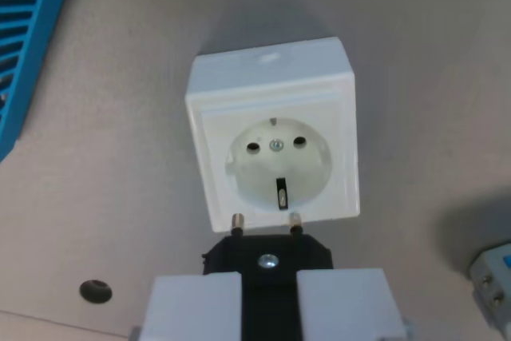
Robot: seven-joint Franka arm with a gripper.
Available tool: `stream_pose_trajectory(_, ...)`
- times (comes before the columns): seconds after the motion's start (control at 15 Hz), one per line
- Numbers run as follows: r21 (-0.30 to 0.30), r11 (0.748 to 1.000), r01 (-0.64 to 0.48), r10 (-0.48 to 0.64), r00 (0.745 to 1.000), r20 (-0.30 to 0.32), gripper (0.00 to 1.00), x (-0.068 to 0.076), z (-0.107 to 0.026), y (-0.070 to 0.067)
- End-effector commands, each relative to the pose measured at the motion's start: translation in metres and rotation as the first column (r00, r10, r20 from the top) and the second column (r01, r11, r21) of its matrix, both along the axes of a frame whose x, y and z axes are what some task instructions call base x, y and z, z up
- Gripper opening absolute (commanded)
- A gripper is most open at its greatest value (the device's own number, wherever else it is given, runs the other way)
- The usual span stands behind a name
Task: Move above the white socket
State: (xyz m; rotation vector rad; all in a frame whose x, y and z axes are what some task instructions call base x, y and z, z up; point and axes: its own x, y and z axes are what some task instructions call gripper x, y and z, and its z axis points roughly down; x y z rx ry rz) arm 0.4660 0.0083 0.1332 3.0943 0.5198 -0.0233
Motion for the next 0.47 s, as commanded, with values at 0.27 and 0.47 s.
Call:
stream_pose_trajectory(0.27, -0.030, 0.995, -0.093, 0.093, 0.996, 0.009, 0.00, 0.0106, -0.0154, -0.0078)
stream_pose_trajectory(0.47, -0.033, 0.996, -0.084, 0.084, 0.996, 0.003, 0.00, 0.0118, -0.0188, -0.0082)
